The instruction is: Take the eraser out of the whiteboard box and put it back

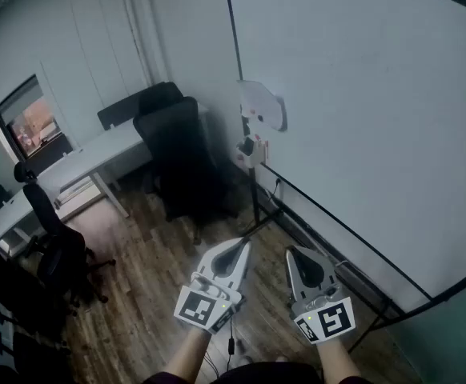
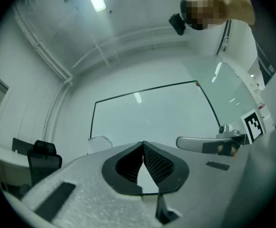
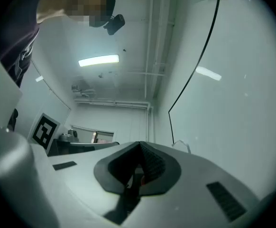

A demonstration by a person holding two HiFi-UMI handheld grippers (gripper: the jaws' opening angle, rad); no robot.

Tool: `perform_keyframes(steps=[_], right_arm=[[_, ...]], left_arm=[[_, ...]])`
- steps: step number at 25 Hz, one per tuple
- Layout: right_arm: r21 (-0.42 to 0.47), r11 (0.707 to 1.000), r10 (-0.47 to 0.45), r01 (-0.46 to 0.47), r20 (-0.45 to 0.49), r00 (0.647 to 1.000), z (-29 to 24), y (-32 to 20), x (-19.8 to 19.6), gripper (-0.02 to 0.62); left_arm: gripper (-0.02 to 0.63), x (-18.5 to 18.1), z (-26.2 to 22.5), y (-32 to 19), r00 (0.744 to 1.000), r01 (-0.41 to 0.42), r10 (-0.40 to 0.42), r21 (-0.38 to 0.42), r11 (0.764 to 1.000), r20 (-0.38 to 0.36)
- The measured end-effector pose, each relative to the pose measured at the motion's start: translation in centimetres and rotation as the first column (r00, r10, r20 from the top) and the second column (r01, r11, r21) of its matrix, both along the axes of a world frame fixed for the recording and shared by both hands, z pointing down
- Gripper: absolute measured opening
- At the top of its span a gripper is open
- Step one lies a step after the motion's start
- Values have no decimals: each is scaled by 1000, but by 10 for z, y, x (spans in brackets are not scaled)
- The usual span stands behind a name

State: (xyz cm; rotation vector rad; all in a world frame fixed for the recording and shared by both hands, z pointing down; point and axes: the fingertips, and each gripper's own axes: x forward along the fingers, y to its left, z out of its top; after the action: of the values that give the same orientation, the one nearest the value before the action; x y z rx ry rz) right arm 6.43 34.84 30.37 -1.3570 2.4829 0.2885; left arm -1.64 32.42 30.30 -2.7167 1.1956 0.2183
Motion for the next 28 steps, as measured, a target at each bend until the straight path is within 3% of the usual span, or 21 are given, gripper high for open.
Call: perform_keyframes(steps=[15,19,28], right_arm=[[60,998,11,-8,-49,999,-20,-16,-12,3],[53,999,-13,13,-9,1000,-17,-12,-7,3],[9,1000,8,-7,-19,1000,6,-10,27,3]], left_arm=[[5,0,-21,-7,1000,10,-13,110,994,26],[5,1,-15,-4,1000,8,-10,97,995,21],[5,31,1,-9,1000,-3,3,58,998,12]])
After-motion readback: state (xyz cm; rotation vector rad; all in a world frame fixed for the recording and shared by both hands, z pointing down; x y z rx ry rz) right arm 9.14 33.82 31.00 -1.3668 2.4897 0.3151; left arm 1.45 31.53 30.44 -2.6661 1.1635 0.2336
